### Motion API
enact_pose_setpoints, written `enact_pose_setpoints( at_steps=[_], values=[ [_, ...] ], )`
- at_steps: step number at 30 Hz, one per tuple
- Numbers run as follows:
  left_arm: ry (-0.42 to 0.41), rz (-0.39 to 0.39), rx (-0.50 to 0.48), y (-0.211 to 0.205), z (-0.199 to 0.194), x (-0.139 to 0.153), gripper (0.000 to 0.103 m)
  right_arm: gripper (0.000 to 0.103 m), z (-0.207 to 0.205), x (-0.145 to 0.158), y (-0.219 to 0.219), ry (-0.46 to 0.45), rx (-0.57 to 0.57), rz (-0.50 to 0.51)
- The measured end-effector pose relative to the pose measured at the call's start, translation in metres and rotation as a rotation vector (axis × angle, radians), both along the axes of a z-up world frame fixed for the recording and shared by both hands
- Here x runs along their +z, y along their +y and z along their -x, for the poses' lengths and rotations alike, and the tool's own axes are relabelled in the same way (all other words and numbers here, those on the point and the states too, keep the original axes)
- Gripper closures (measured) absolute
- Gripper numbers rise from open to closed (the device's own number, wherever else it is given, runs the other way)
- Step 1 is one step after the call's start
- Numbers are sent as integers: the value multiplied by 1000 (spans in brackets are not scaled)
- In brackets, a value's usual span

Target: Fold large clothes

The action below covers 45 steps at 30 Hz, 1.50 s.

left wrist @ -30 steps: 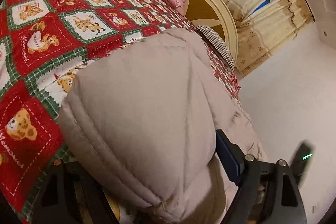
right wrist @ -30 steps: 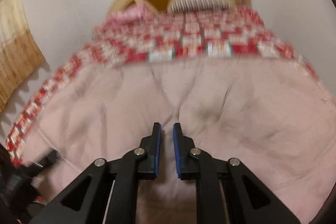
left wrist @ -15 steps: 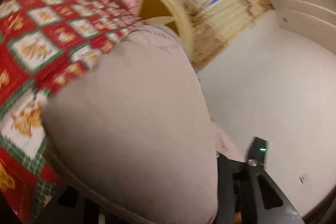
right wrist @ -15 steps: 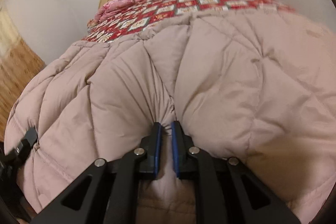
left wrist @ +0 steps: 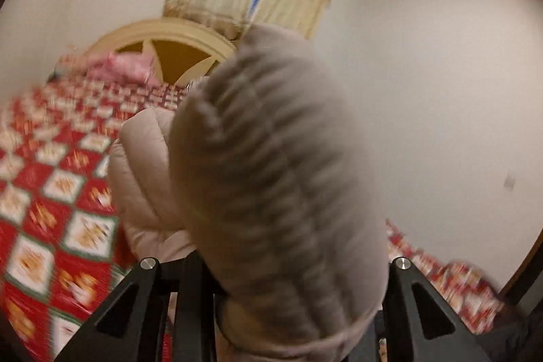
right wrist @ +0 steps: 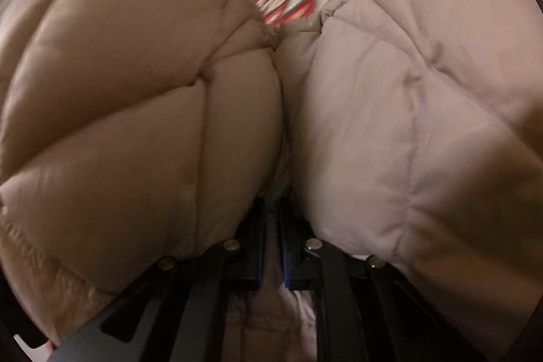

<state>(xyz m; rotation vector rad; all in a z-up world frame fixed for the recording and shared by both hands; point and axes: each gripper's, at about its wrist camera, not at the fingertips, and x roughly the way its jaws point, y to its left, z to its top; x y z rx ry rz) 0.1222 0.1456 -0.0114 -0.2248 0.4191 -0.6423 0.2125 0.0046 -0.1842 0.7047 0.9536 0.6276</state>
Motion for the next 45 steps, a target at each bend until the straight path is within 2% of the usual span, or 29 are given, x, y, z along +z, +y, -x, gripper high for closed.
enact_pose_setpoints(
  at_steps=[3, 8, 10, 12, 13, 17, 19, 22, 24, 29, 34, 35, 36, 38, 40, 42, 45],
  values=[
    [-38, -52, -47, -15, 11, 6, 73, 90, 1, 2, 7, 2, 71, -44],
    [-124, -178, -130, -76, 26, 9, 73, 87, 16, 7, -44, 57, 79, -99],
    [-129, -212, -177, -100, 27, 5, 73, 81, 34, 16, -81, 27, 24, -87],
    [-121, -249, -213, -118, 28, -2, 73, 62, 51, 23, -116, -11, -43, -93],
    [-117, -289, -234, -135, 29, -8, 73, 57, 64, 26, -143, -36, -105, -93],
    [-139, -438, -290, -181, 33, -32, 72, 56, 99, 26, -218, -91, -296, -71],
    [-149, -505, -315, -199, 34, -45, 72, 56, 111, 23, -244, -109, -360, -93],
    [-180, -583, -341, -218, 37, -60, 70, 55, 120, 18, -274, -126, -420, -141],
    [-188, -609, -350, -226, 39, -66, 69, 42, 122, 18, -290, -147, -439, -186],
    [-211, -637, -371, -233, 38, -79, 67, 31, 95, 34, -285, -184, -427, -203],
    [-227, -634, -379, -235, 33, -84, 62, 31, 77, 45, -280, -151, -363, -104],
    [-237, -639, -380, -235, 35, -85, 60, 40, 77, 45, -274, -151, -336, -71],
    [-249, -646, -377, -236, 36, -85, 59, 63, 69, 47, -267, -157, -305, -19],
    [-277, -671, -372, -238, 42, -87, 55, 76, 60, 51, -244, -175, -270, 171],
    [-296, -680, -371, -233, 45, -84, 55, 79, 58, 48, -226, -231, -244, 283],
    [-297, -677, -373, -226, 46, -79, 54, 81, 54, 41, -216, -246, -220, 339],
    [-285, -667, -409, -215, 54, -73, 53, 82, 43, 20, -219, -220, -210, 341]
  ],
)
